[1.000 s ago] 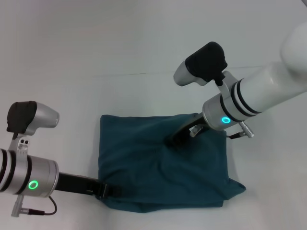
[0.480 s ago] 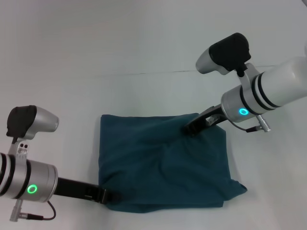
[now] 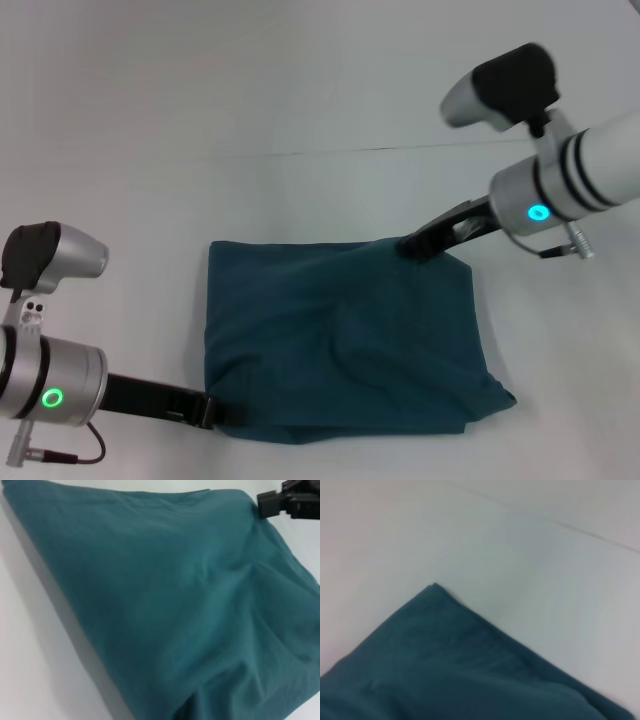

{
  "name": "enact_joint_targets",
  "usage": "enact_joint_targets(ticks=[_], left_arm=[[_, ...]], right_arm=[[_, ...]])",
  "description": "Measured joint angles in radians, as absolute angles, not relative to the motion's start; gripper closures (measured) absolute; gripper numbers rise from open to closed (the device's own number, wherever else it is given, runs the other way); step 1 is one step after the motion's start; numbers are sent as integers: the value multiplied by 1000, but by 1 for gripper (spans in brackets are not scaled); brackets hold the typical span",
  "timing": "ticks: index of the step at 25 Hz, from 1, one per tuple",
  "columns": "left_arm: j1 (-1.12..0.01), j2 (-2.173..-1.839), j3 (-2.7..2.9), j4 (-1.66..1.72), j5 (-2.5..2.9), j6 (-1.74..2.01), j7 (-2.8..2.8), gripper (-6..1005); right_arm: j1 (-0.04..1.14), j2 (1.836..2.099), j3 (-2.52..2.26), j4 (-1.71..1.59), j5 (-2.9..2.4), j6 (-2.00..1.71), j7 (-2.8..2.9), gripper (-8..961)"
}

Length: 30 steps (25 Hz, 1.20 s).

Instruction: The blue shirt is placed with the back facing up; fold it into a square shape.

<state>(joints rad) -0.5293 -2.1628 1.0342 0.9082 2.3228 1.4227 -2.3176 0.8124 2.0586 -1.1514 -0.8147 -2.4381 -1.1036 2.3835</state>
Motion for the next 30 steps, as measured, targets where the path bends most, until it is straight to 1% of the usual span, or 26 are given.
enact_joint_targets(ticks=[2,6,13,17,23,30], left_arm=[[-528,-2163,1034,911,2323,1425,-2316,1000],[-528,-2163,1033,912,2324,1427,-2308,999],[-533,-2163,1034,914,2323,1428,-2300,999],[-538,-2163,1034,922,2322,1430,-2295,999],[-539,-2163,1034,927,2322,1434,-2295,999],[-540,-2163,1034,928,2321,1439,-2295,999]], right_arm=[[791,2056,-1146,-879,-2465,-1143,2438,920],[765,2038,-1070,-909,-2490,-1206,2500,876],[735,2030,-973,-885,-2494,-1216,2465,797],[729,2024,-972,-848,-2497,-1185,2468,616],[723,2026,-949,-785,-2494,-1122,2473,320],[721,2043,-942,-752,-2479,-1083,2462,317]])
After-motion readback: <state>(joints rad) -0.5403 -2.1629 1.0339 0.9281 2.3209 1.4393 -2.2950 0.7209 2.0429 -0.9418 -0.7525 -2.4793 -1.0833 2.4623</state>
